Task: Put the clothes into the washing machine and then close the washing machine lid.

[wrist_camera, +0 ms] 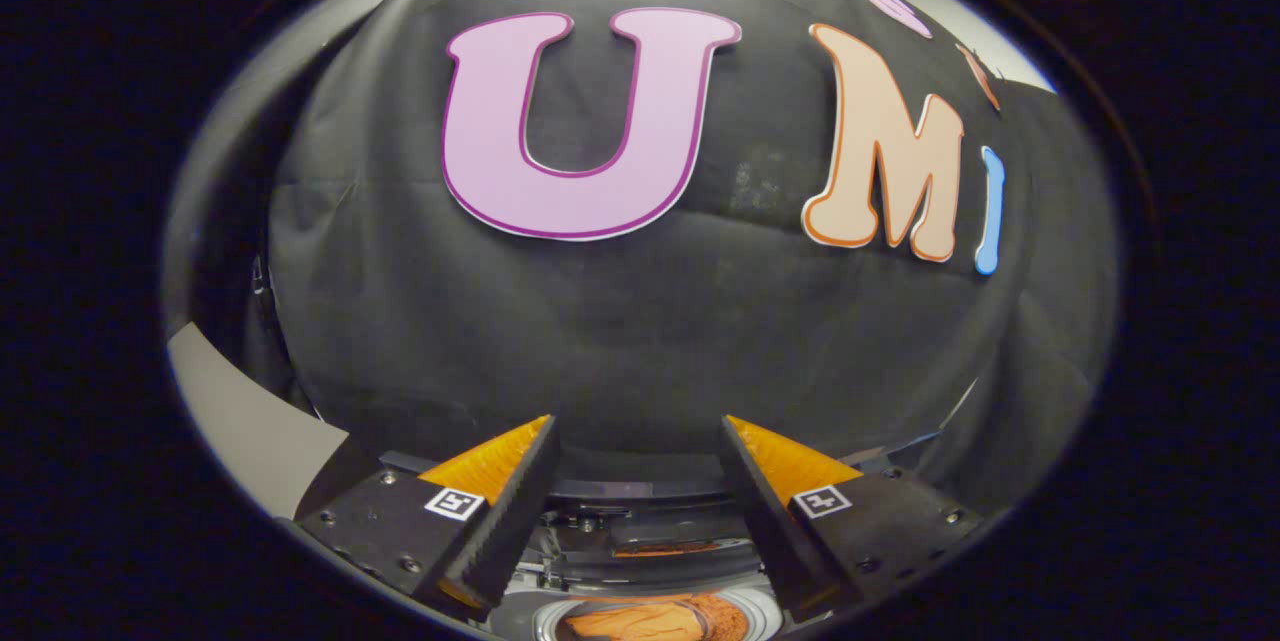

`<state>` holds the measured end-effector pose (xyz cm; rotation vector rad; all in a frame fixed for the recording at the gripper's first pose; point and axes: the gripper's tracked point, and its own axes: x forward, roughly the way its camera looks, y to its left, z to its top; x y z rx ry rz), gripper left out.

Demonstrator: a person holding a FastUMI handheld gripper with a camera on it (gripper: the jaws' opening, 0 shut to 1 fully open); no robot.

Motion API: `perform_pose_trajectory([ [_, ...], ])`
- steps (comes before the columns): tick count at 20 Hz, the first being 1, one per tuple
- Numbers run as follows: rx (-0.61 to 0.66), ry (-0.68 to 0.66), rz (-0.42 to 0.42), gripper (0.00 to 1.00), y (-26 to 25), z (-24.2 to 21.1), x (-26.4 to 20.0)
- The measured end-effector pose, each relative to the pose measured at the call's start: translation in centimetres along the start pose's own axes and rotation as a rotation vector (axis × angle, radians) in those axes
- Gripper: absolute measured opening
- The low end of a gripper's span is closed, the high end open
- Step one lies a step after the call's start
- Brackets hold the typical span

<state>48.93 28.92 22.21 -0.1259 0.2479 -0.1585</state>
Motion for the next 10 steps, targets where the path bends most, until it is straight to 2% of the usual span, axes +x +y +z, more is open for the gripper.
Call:
perform_pose_trajectory([
  [10, 0.059, 0.018, 0.036, 0.97, -0.2, -0.63, -0.87],
])
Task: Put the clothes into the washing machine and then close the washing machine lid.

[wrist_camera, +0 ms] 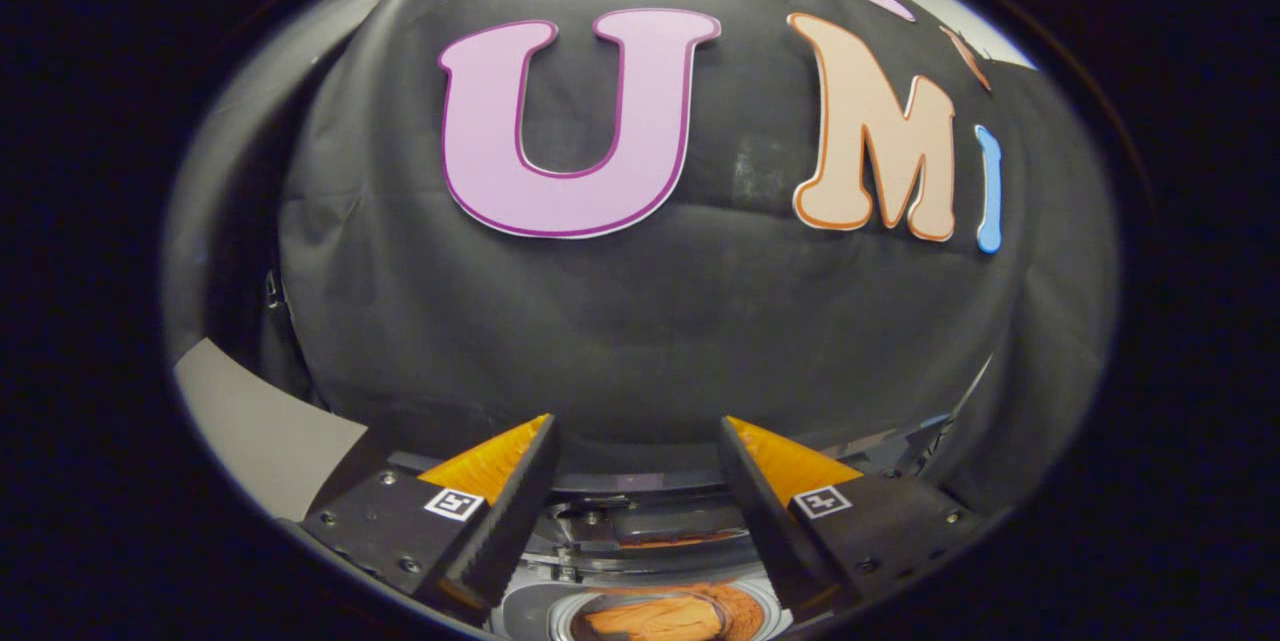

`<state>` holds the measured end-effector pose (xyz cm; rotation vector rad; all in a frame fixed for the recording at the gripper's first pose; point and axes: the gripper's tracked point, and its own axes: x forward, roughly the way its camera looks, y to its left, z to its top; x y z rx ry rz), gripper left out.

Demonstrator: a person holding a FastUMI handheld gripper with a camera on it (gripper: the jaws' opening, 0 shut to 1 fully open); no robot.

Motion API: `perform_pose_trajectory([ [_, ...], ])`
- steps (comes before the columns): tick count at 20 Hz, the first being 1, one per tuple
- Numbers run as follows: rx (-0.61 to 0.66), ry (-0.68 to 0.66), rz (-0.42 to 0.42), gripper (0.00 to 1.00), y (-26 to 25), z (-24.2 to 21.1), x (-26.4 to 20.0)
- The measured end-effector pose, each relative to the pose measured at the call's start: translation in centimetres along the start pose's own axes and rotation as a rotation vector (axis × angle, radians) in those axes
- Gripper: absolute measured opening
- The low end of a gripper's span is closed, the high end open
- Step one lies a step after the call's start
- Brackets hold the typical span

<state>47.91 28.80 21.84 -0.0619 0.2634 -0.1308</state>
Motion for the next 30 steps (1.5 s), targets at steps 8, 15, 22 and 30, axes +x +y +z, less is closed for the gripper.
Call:
perform_pose_trajectory([
  [8, -0.002, -0.019, 0.019, 0.97, -0.3, -0.7, -3.6],
  [15, -0.003, -0.007, 0.04, 0.97, -0.5, -2.8, -7.9],
  [22, -0.034, 0.017, 0.06, 0.96, -0.6, -5.8, -11.7],
  [30, -0.014, 0.026, 0.047, 0.96, -3.0, -8.1, -14.5],
])
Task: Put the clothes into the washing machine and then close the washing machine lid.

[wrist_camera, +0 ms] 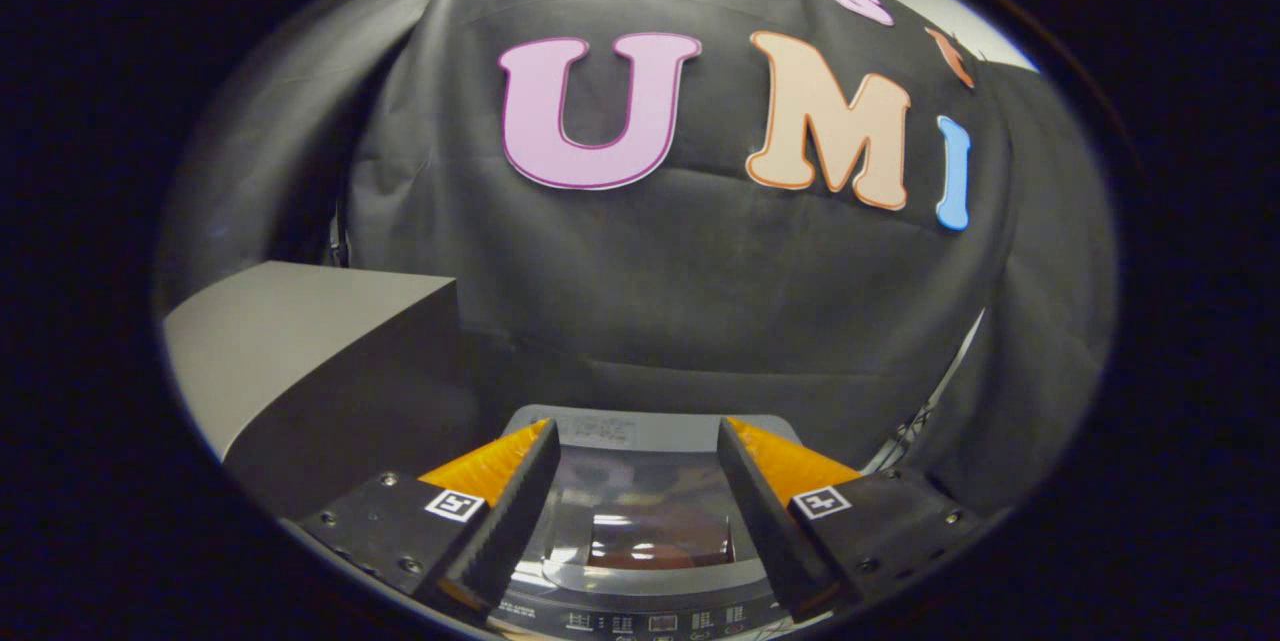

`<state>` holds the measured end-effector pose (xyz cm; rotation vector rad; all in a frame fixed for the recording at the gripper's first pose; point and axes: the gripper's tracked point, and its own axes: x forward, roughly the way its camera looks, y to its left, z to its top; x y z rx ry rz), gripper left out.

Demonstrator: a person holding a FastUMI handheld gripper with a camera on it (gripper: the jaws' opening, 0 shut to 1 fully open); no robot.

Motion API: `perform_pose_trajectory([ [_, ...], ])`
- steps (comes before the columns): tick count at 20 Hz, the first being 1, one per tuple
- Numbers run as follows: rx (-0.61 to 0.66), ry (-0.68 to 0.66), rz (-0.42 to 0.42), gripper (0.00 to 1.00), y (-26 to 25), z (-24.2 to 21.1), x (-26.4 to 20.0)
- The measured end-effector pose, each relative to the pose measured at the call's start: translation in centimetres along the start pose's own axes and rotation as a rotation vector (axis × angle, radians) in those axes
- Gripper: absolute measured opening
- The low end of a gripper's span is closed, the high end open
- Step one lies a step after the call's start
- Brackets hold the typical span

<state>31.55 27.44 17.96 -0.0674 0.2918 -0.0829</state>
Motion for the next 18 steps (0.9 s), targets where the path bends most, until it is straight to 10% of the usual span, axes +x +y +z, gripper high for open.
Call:
perform_pose_trajectory([
  [18, 0.093, -0.278, 0.014, 0.96, -10.5, -0.4, -10.6],
])
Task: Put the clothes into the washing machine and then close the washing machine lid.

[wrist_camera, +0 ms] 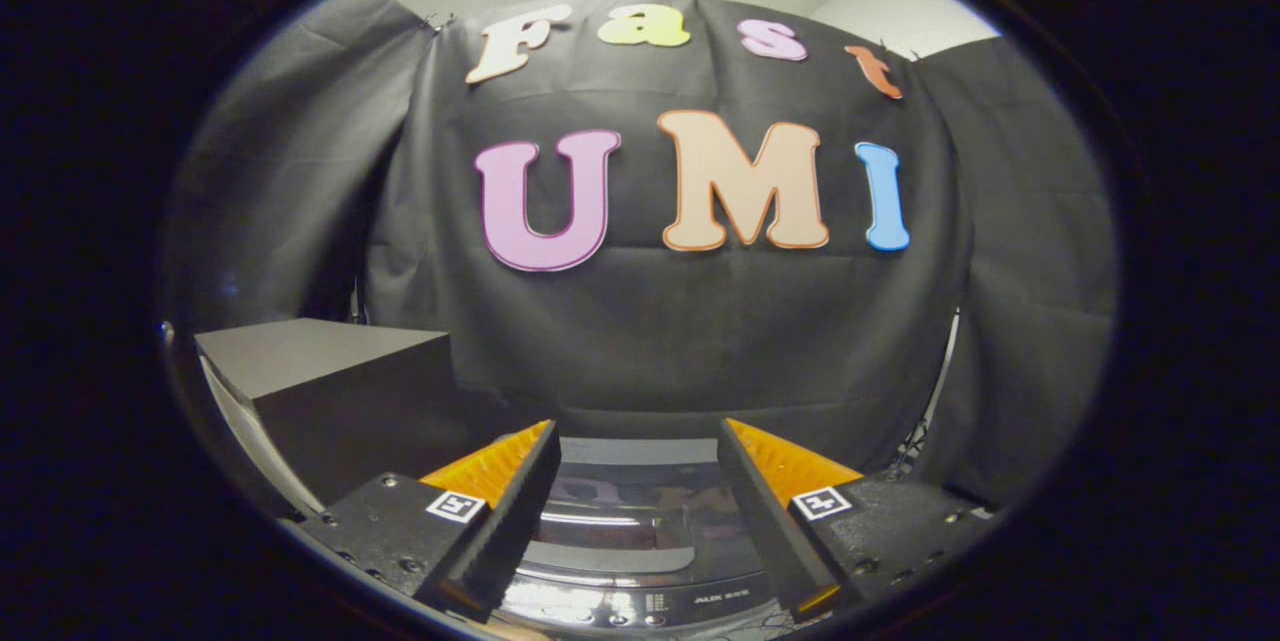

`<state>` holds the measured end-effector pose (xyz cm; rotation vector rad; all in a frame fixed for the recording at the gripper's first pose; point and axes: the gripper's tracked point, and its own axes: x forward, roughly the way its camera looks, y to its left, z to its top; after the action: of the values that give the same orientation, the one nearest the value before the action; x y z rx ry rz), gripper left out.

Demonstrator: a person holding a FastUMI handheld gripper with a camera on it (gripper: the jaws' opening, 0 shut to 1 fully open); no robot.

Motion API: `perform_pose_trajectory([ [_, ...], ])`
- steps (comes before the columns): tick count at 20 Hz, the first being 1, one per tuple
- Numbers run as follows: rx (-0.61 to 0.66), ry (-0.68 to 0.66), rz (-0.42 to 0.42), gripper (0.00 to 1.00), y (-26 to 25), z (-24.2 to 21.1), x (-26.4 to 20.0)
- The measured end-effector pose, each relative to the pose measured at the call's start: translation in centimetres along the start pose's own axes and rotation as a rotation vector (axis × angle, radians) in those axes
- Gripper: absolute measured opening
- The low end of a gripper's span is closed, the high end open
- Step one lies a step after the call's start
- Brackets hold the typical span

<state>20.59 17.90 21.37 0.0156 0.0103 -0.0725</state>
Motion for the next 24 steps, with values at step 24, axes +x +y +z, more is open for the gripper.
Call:
perform_pose_trajectory([
  [24, 0.022, -0.064, 0.002, 0.97, -7.7, -13.8, -17.4],
])
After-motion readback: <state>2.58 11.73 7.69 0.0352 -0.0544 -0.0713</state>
